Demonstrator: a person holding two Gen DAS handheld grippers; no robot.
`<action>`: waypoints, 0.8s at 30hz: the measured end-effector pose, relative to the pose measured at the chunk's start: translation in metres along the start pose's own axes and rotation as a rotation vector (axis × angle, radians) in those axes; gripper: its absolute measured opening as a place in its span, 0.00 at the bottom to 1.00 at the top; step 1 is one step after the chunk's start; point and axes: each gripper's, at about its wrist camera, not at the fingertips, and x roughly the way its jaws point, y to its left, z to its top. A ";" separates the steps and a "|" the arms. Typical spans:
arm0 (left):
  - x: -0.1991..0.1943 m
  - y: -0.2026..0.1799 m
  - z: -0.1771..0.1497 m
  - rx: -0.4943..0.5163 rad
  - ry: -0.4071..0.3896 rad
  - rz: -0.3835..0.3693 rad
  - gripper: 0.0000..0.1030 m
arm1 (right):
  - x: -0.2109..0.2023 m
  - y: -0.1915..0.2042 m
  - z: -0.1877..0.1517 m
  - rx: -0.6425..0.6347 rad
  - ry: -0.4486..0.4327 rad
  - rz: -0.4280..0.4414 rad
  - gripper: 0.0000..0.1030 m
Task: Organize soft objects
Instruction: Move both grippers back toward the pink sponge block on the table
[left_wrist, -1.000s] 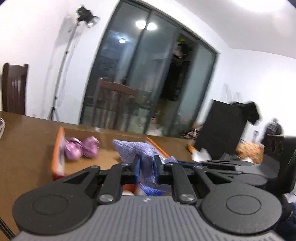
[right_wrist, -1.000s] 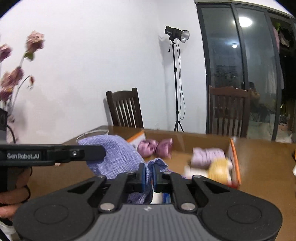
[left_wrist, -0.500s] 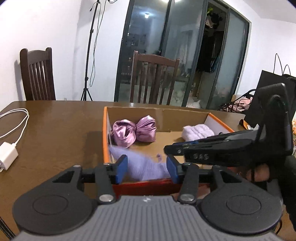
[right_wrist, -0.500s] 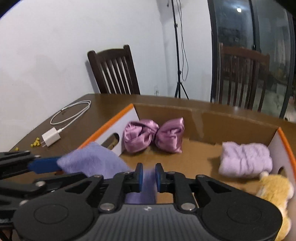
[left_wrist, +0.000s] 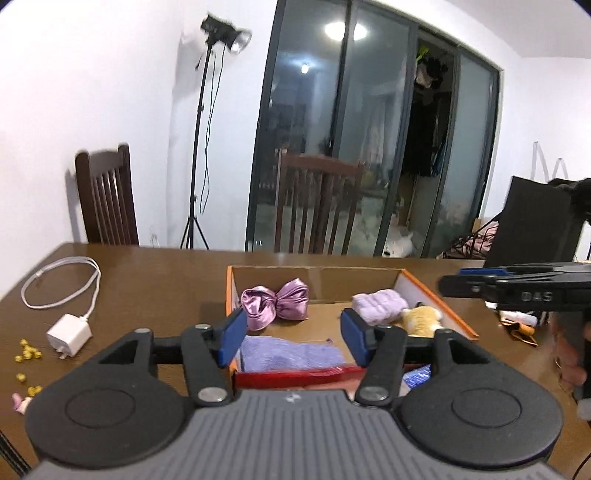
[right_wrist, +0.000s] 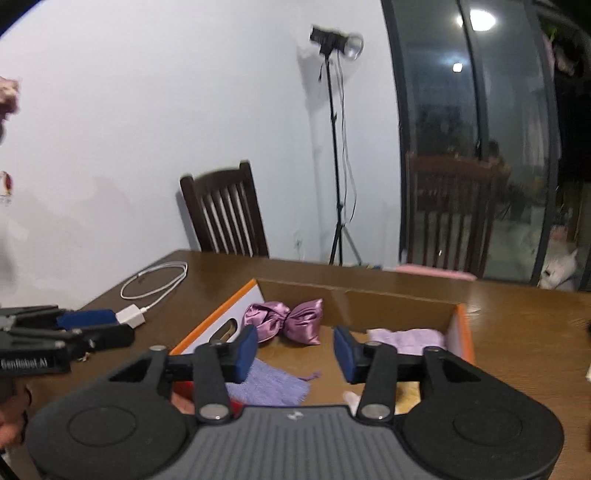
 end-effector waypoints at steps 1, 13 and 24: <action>-0.011 -0.006 -0.005 0.007 -0.009 0.007 0.66 | -0.014 -0.001 -0.004 -0.012 -0.011 -0.008 0.49; -0.115 -0.055 -0.094 0.029 -0.067 0.019 0.88 | -0.161 0.007 -0.112 -0.091 -0.122 -0.120 0.79; -0.129 -0.042 -0.123 -0.049 -0.040 0.004 0.88 | -0.189 0.034 -0.167 0.021 -0.102 -0.036 0.79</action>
